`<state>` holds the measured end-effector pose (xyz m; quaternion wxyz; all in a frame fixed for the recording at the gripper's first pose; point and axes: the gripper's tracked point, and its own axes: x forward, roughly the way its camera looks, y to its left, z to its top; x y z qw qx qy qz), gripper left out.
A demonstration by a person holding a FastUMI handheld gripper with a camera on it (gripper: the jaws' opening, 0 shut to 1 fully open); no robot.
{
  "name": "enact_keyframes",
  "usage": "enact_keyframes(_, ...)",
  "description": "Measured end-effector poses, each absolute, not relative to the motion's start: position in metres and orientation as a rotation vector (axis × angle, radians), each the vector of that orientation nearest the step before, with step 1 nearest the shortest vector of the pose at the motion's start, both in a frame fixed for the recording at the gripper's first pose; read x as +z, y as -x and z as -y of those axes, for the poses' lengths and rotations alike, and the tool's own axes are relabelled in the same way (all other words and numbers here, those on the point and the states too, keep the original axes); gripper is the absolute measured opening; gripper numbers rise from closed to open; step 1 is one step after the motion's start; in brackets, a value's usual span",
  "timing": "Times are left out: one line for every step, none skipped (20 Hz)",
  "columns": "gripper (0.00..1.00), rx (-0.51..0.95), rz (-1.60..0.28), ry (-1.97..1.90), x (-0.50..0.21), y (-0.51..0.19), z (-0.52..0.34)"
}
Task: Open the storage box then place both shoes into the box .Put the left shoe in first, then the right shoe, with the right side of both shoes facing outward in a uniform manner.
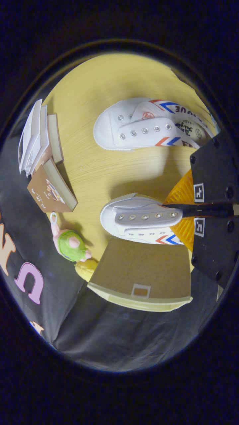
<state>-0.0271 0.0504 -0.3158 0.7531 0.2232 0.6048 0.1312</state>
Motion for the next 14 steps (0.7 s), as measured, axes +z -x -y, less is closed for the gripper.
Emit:
enact_keyframes(0.03, 0.288, -1.308, -0.5, -0.305, 0.024, -0.056)
enact_keyframes(0.03, 0.289, -1.293, -0.508, -0.294, 0.02, -0.061)
enact_keyframes(0.04, 0.291, -1.278, -0.515, -0.283, 0.015, -0.067)
enact_keyframes(0.04, 0.301, -1.267, -0.521, -0.273, 0.01, -0.073)
enact_keyframes(0.04, 0.304, -1.249, -0.53, -0.261, 0.005, -0.079)
enact_keyframes(0.04, 0.306, -1.239, -0.538, -0.251, 0.0, -0.085)
enact_keyframes(0.04, 0.313, -1.229, -0.542, -0.24, -0.004, -0.092)
enact_keyframes(0.04, 0.316, -1.213, -0.544, -0.23, -0.009, -0.098)
enact_keyframes(0.04, 0.325, -1.205, -0.543, -0.221, -0.013, -0.105)
enact_keyframes(0.04, 0.334, -1.197, -0.546, -0.212, -0.018, -0.113)
enact_keyframes(0.04, 0.343, -1.189, -0.548, -0.205, -0.021, -0.123)
enact_keyframes(0.03, 0.351, -1.184, -0.549, -0.2, -0.024, -0.132)
enact_keyframes(0.03, 0.362, -1.181, -0.55, -0.195, -0.026, -0.142)
enact_keyframes(0.03, 0.37, -1.182, -0.552, -0.193, -0.027, -0.152)
